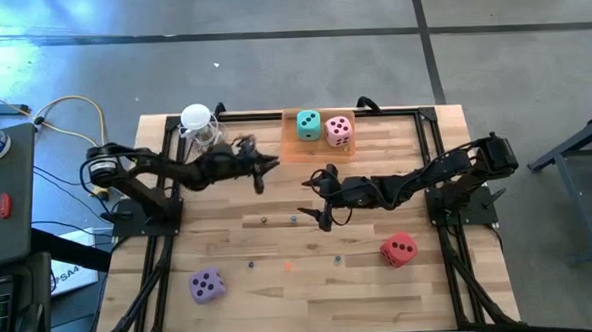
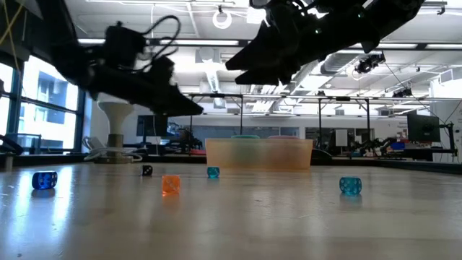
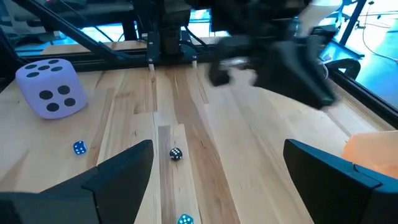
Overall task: Pick & Place Dice
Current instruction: Put the blue die into the orange bin
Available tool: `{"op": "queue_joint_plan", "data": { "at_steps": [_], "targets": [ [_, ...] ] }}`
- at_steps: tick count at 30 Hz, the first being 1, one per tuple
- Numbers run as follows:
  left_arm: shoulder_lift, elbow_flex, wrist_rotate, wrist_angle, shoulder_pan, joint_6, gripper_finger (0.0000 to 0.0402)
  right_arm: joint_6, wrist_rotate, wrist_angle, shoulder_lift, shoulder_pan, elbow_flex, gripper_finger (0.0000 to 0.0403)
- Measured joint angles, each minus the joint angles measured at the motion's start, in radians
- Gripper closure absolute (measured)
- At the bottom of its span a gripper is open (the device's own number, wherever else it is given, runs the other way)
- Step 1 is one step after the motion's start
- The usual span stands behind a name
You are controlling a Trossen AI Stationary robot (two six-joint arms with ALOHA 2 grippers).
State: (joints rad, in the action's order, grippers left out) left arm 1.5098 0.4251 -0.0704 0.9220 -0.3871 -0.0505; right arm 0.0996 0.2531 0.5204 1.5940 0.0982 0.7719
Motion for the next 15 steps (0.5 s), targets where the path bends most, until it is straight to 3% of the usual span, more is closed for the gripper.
{"op": "queue_joint_plan", "data": {
  "at_steps": [7,15],
  "targets": [
    [0.132,0.269,0.021,-0.215,-0.055,0.026,0.0349,-0.005,-0.001,0.009,0.0,0.0,0.0,0.005],
    [0.234,0.318,0.038,-0.17,-0.086,0.085,0.0319,-0.001,-0.002,0.008,0.0,0.02,0.0,0.005]
  ]
}}
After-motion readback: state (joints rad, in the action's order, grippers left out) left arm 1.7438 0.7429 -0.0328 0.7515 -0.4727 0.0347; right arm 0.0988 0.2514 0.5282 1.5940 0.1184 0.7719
